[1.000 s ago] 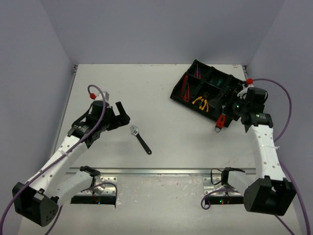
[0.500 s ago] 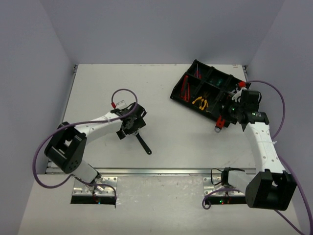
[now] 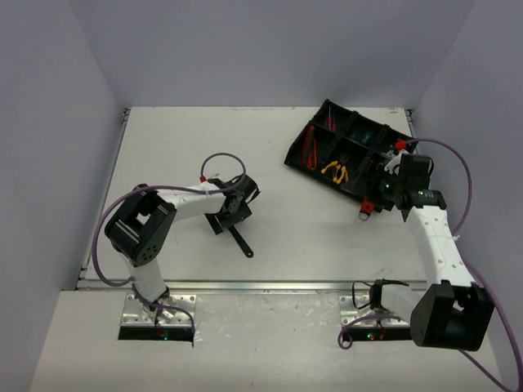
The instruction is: Sort the tools into containers
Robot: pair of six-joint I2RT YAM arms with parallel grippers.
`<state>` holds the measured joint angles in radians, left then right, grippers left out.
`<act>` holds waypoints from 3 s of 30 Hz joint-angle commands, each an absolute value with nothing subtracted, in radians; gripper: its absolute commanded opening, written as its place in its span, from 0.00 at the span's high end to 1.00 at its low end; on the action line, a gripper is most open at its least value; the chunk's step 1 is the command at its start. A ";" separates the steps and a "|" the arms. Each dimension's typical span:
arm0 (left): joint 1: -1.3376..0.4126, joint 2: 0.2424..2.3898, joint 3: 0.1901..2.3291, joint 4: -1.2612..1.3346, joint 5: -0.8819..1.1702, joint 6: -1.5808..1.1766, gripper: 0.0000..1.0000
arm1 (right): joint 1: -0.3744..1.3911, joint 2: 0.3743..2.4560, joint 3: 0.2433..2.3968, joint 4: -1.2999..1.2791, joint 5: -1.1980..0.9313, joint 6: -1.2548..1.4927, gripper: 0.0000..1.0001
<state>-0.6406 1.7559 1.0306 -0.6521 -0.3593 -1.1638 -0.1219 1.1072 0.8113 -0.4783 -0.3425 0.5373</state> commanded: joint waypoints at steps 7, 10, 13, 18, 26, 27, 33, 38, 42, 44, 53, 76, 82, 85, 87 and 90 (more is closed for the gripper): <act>-0.647 1.733 1.028 -0.698 -0.363 -1.198 0.48 | -0.120 1.098 0.809 -0.418 -0.363 0.532 0.01; -0.646 1.768 1.047 -0.732 -0.348 -1.194 0.66 | -0.121 1.092 0.811 -0.418 -0.358 0.531 0.01; -0.646 1.801 1.068 -0.777 -0.345 -1.195 0.79 | -0.120 1.085 0.808 -0.417 -0.350 0.531 0.01; -0.647 1.803 1.057 -0.775 -0.328 -1.174 1.00 | -0.121 1.081 0.801 -0.402 -0.358 0.534 0.01; -0.650 1.523 0.913 -0.603 -0.333 -1.030 1.00 | -0.019 1.086 0.772 -0.295 -0.603 0.529 0.01; -0.654 1.486 0.898 -0.557 -0.329 -1.011 1.00 | 0.029 1.085 0.773 -0.290 -0.603 0.519 0.01; -0.657 1.198 0.834 -0.447 -0.290 -0.938 1.00 | 0.390 1.109 0.679 -0.033 -0.582 0.621 0.01; -0.666 1.100 0.845 -0.385 -0.195 -0.905 1.00 | 0.632 1.229 0.662 0.211 -0.523 0.740 0.05; -0.675 1.059 0.854 -0.373 -0.157 -0.904 1.00 | 0.761 1.346 0.758 0.212 -0.417 0.748 0.20; -0.676 1.047 0.854 -0.373 -0.148 -0.905 1.00 | 0.782 1.391 0.772 0.239 -0.395 0.764 0.29; -0.680 1.009 0.818 -0.349 -0.138 -0.922 1.00 | 0.854 1.534 0.846 0.322 -0.401 0.819 0.93; -0.680 0.780 0.990 -0.769 -0.624 -0.481 0.00 | -0.227 1.125 0.750 -0.354 -0.447 0.731 1.00; -0.680 0.725 0.878 -0.681 -0.562 -0.457 0.00 | -0.377 1.265 0.803 -0.321 -0.644 0.769 1.00; -0.681 0.722 0.874 -0.676 -0.549 -0.454 0.00 | -0.419 1.338 0.828 -0.294 -0.695 0.801 1.00; -0.680 0.713 0.869 -0.667 -0.539 -0.452 0.00 | -0.429 1.366 0.843 -0.290 -0.692 0.807 1.00; -0.680 0.704 0.866 -0.664 -0.536 -0.451 0.00 | -0.443 1.403 0.854 -0.276 -0.706 0.821 1.00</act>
